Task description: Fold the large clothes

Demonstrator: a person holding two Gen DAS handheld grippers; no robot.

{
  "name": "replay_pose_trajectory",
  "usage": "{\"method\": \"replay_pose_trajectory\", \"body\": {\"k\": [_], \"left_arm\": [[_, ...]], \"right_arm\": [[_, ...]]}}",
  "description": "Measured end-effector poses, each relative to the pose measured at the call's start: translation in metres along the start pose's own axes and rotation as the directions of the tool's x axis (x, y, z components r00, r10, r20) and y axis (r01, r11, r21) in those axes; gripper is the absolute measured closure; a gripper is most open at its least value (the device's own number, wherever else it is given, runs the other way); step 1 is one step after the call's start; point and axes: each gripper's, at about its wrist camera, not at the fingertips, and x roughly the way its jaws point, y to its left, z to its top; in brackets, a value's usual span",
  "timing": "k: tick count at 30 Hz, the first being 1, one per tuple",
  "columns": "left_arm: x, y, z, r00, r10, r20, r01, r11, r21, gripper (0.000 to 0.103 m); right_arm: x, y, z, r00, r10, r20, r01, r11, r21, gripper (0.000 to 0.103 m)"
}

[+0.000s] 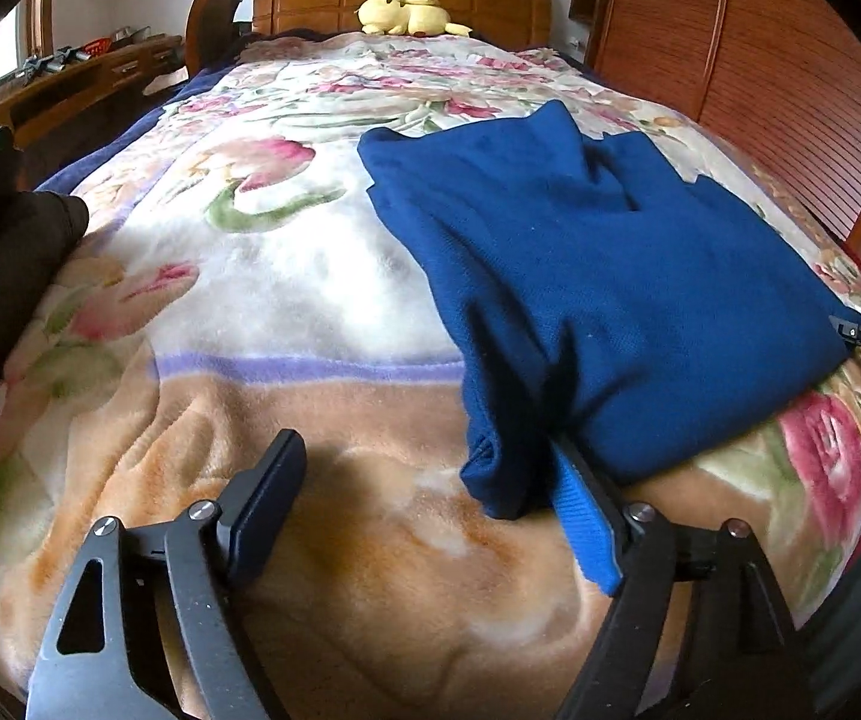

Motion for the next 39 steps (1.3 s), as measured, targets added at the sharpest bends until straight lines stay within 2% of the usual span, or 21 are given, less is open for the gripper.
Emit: {"method": "replay_pose_trajectory", "body": {"k": [1, 4, 6, 9, 13, 18, 21, 24, 26, 29, 31, 33, 34, 36, 39], "left_arm": [[0.000, 0.000, 0.000, 1.000, 0.000, 0.002, 0.000, 1.000, 0.003, 0.022], [-0.001, 0.001, -0.001, 1.000, -0.005, 0.008, 0.005, 1.000, 0.007, 0.022], [-0.002, 0.001, -0.002, 1.000, -0.005, 0.013, 0.004, 1.000, 0.008, 0.022], [-0.004, 0.001, -0.003, 1.000, -0.004, 0.022, 0.004, 1.000, 0.008, 0.022], [-0.013, 0.002, -0.005, 0.999, -0.009, 0.039, 0.009, 1.000, 0.002, 0.022], [-0.037, 0.007, -0.007, 0.997, -0.015, 0.076, 0.014, 1.000, 0.003, 0.022], [-0.055, 0.018, -0.008, 0.994, -0.002, 0.105, 0.003, 1.000, -0.008, 0.022], [-0.070, 0.032, -0.011, 0.992, 0.013, 0.127, -0.010, 1.000, -0.024, 0.022], [-0.081, 0.043, -0.015, 0.989, 0.036, 0.140, -0.031, 0.999, -0.037, 0.022], [-0.089, 0.058, -0.020, 0.988, 0.062, 0.144, -0.054, 0.997, -0.057, 0.022], [-0.093, 0.067, -0.025, 0.987, 0.075, 0.141, -0.065, 0.995, -0.074, 0.022], [-0.092, 0.071, -0.028, 0.988, 0.081, 0.135, -0.071, 0.994, -0.080, 0.022], [-0.092, 0.073, -0.029, 0.988, 0.085, 0.130, -0.075, 0.994, -0.080, 0.022], [-0.090, 0.074, -0.031, 0.988, 0.085, 0.126, -0.076, 0.994, -0.078, 0.022], [-0.091, 0.075, -0.031, 0.989, 0.080, 0.128, -0.070, 0.994, -0.079, 0.022]], "right_arm": [[0.000, 0.000, 0.000, 1.000, 0.000, -0.001, 0.000, 1.000, -0.001, 0.026], [-0.003, 0.003, 0.002, 1.000, 0.027, -0.009, -0.028, 0.999, -0.020, 0.045], [-0.008, 0.008, 0.007, 0.999, 0.047, -0.012, -0.048, 0.998, -0.037, 0.063], [-0.023, 0.021, 0.026, 0.999, 0.044, 0.026, -0.042, 0.996, -0.076, 0.070], [-0.052, 0.061, 0.062, 0.991, 0.072, 0.114, -0.052, 0.983, -0.176, 0.073], [-0.080, 0.149, 0.100, 0.970, 0.144, 0.194, -0.063, 0.927, -0.371, 0.076], [-0.089, 0.209, 0.113, 0.951, 0.219, 0.216, -0.093, 0.873, -0.478, 0.077], [-0.089, 0.265, 0.119, 0.932, 0.306, 0.195, -0.153, 0.819, -0.553, 0.077], [-0.083, 0.301, 0.120, 0.921, 0.358, 0.155, -0.203, 0.779, -0.593, 0.077], [-0.057, 0.350, 0.113, 0.917, 0.399, 0.008, -0.302, 0.707, -0.640, 0.074], [-0.033, 0.371, 0.109, 0.919, 0.389, -0.058, -0.337, 0.702, -0.627, 0.068], [-0.014, 0.379, 0.108, 0.919, 0.376, -0.118, -0.367, 0.709, -0.602, 0.057], [-0.009, 0.379, 0.109, 0.922, 0.372, -0.111, -0.362, 0.721, -0.591, 0.054], [-0.007, 0.373, 0.114, 0.922, 0.376, -0.088, -0.355, 0.736, -0.576, 0.042], [-0.014, 0.359, 0.110, 0.922, 0.382, -0.059, -0.348, 0.755, -0.555, 0.041]]}}
